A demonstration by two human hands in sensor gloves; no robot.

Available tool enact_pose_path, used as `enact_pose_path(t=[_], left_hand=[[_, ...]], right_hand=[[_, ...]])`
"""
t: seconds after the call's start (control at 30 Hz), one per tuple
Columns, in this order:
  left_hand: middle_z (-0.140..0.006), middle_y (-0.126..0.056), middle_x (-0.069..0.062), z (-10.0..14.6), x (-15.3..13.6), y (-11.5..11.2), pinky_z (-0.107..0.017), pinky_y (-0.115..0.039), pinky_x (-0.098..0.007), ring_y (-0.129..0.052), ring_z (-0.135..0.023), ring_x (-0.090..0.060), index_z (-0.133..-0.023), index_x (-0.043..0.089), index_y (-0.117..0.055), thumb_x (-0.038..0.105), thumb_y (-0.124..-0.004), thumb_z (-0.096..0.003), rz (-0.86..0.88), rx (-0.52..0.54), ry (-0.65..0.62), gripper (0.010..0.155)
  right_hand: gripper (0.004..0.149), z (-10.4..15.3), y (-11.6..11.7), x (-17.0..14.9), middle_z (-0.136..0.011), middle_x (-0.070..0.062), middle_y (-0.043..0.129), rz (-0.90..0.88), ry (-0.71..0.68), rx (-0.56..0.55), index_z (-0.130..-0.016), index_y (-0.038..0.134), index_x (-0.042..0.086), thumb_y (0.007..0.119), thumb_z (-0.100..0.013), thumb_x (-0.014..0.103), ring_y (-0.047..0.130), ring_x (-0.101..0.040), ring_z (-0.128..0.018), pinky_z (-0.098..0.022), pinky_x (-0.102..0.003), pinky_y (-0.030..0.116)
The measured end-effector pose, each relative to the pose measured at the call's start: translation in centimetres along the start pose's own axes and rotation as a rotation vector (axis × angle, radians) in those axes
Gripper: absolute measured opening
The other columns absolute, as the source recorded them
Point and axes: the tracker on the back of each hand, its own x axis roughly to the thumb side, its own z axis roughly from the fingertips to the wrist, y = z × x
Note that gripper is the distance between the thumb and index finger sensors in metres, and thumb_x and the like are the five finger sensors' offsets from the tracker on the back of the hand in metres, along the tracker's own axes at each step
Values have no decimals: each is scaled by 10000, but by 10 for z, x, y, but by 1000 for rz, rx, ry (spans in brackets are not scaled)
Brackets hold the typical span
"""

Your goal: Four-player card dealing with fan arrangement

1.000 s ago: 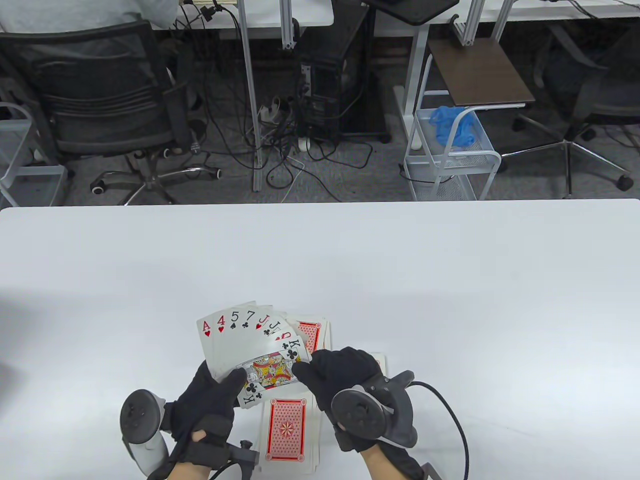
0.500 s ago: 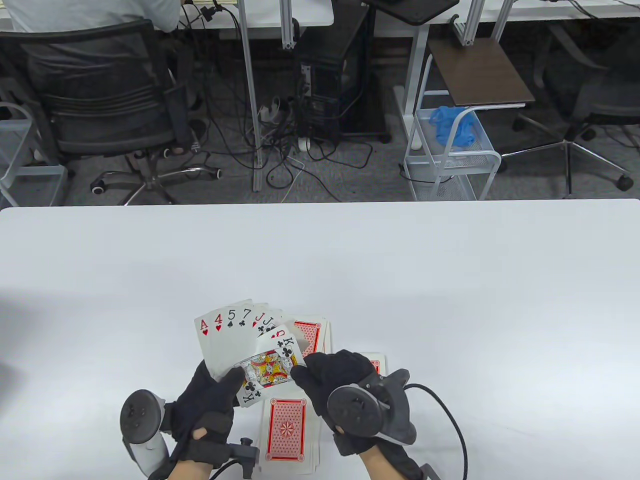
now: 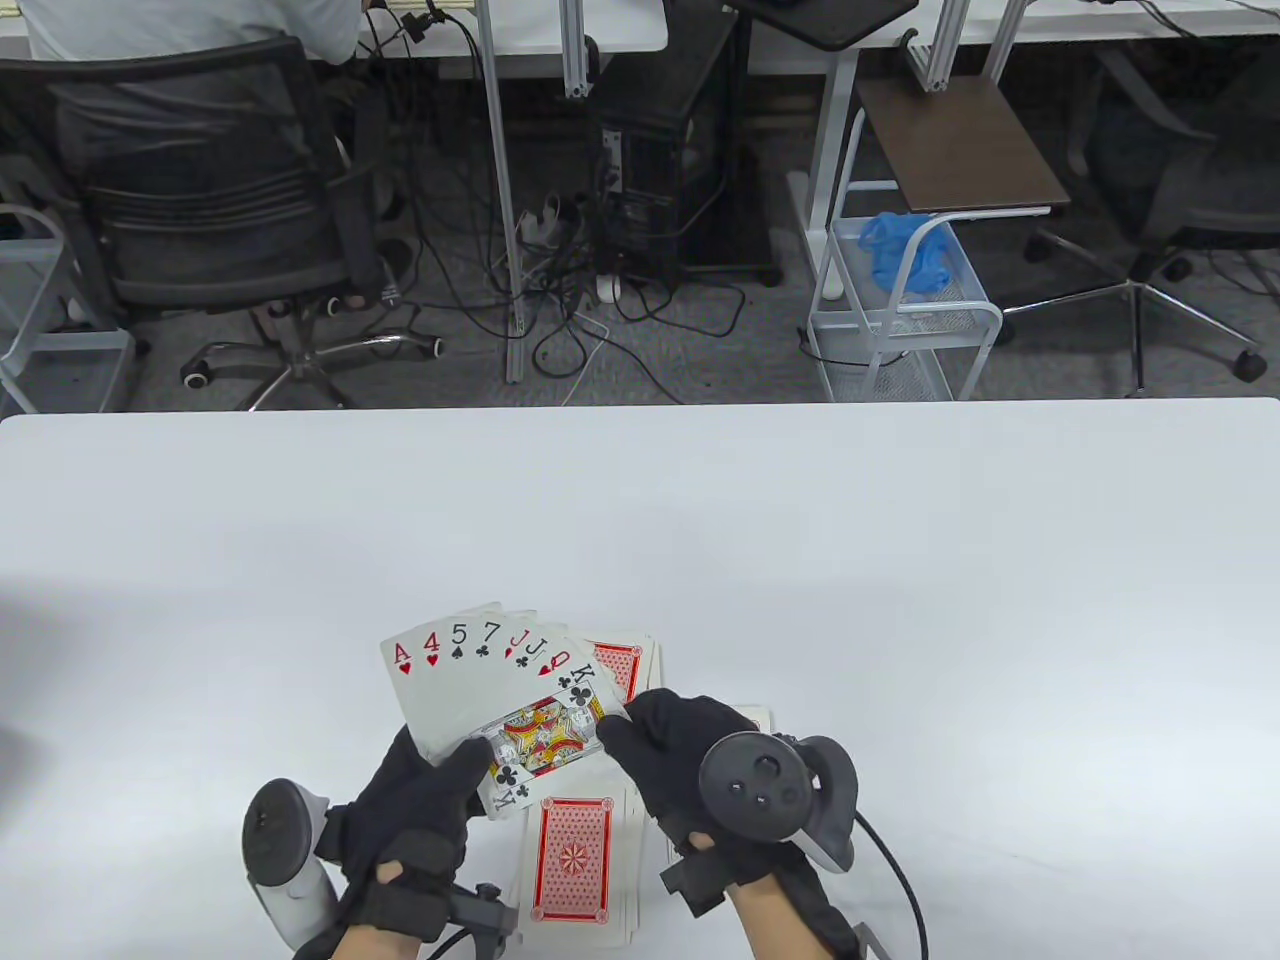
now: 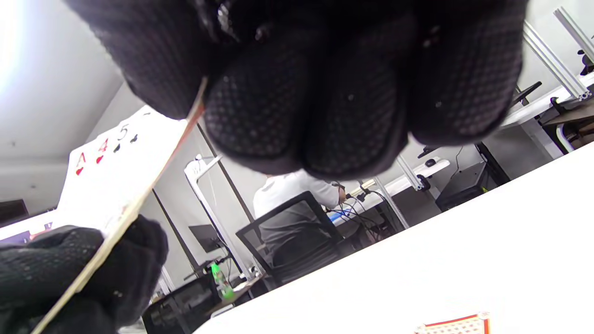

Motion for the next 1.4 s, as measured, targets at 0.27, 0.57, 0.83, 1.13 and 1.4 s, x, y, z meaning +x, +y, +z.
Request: enact_pose_path(t=[0.27, 0.57, 0.83, 1.13, 1.4], left_hand=[[-792, -1070, -89, -5, 2, -2, -355, -1070, -359, -1204, -555, -315, -914, 184, -841, 252, -868, -478, -44, -142, -25, 441], [-766, -1086, -109, -8, 9, -14, -324, -1069, -375, -1211, -514, -338, -893, 169, -872, 237, -883, -457, -136, -292, -59, 441], [-759, -1084, -126, -10, 1, -12, -308, -1077, -369, -1218, -492, -338, -885, 155, -879, 227, -887, -451, -93, -356, -1, 440], [-989, -922, -172, -9, 6, 17, -508, -972, -473, -1080, -770, -410, -1053, 147, -710, 369, -871, -512, -98, -221, 77, 607], [-880, -1010, -127, 9, 70, 30, -552, -892, -564, -1015, -766, -455, -864, 190, -939, 450, -840, -509, -901, -15, -230, 451]], right_hand=[[776, -1, -7, -7, -931, -192, 912, -13, 31, 41, -1082, 714, 20, 820, -528, 554, 950, -474, -742, -505, -658, 799], [861, -9, -7, -16, -1161, -190, 702, -270, -145, 240, -1192, 520, 80, 916, -514, 433, 830, -503, -970, -626, -656, 780], [656, -17, 22, -28, -1061, -117, 849, -787, -148, 415, -1128, 646, 154, 902, -524, 173, 1065, -392, -763, -455, -455, 982], [614, -34, 30, -34, -994, -162, 911, -785, -33, 343, -1091, 720, 124, 898, -503, 138, 1122, -373, -657, -370, -383, 1019], [611, -100, 87, -18, -990, -163, 915, -552, 59, 709, -1091, 723, 116, 897, -506, 137, 1121, -371, -655, -375, -389, 1012]])
